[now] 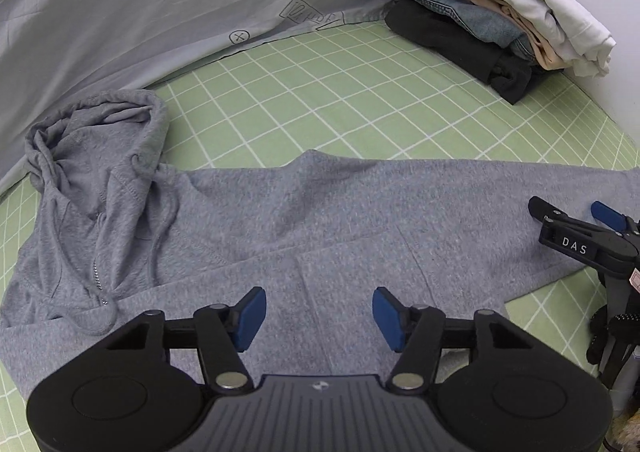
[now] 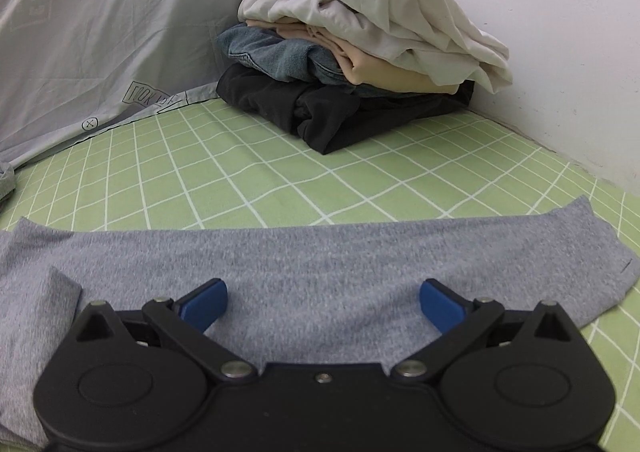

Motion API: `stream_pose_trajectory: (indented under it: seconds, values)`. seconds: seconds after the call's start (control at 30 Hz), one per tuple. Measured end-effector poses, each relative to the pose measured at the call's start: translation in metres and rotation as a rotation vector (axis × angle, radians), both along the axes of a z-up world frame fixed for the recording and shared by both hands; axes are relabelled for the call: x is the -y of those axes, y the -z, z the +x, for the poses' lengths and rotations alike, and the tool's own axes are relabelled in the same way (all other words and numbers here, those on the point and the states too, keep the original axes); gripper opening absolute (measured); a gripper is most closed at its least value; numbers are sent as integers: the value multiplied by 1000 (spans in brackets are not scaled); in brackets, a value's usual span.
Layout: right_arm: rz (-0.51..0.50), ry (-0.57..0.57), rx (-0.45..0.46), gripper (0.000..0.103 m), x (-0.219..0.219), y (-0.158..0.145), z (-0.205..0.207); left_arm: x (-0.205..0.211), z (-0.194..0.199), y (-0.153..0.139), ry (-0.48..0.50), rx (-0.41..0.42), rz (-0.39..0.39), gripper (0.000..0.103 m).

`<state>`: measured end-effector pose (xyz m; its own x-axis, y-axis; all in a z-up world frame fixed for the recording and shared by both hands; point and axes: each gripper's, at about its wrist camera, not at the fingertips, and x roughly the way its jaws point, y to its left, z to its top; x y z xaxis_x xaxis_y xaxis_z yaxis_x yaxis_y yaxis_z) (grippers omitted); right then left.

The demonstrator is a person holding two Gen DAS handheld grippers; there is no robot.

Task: Fold clothes

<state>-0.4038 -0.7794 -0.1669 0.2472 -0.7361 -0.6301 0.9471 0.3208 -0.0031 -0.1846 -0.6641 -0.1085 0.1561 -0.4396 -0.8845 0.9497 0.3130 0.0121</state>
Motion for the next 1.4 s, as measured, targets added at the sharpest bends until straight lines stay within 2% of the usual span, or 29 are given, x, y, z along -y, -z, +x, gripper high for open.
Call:
stream_pose_trajectory:
  seconds: [0.03,0.1,0.17,0.23,0.43,0.5,0.53,0.6,0.67,0.83,0.87,0.9,1.0,1.2,1.4]
  values:
    - [0,1,0,103,0,0,0,2,-1,3,9,-5,6,50]
    - [-1,3,0,103,0,0,1,5,-4,7,23,-16,11,25]
    - [-1,5,1,103,0,0,1,3,-6,8,26,-28,-1,10]
    - [-1,6,2,103,1,0,1,-1,-5,6,21,-39,-20,2]
    - [-1,11,2,103,0,0,1,-21,9,2,-55,-58,-30,1]
    - [-1,13,2,103,1,0,1,-27,14,0,-77,-78,-43,5]
    - [-1,14,1,103,1,0,1,-27,14,-1,-78,-78,-44,9]
    - [-1,14,1,103,1,0,1,-27,12,-1,-77,-73,-42,40]
    - [-1,14,1,103,1,0,1,-25,9,-1,-66,-65,-37,50]
    - [0,15,1,103,1,0,1,-15,1,8,-39,-59,-5,50]
    - [0,15,1,103,1,0,1,-14,1,10,-38,-74,-7,47]
    - [0,15,1,103,1,0,1,-13,1,11,-36,-90,-15,36]
    - [0,15,2,103,2,0,1,-11,-5,10,-15,-73,-21,15]
    - [0,17,2,103,2,0,2,-16,-8,3,-16,-52,-42,11]
    - [0,17,3,103,2,0,2,-41,4,-15,-56,41,-66,11]
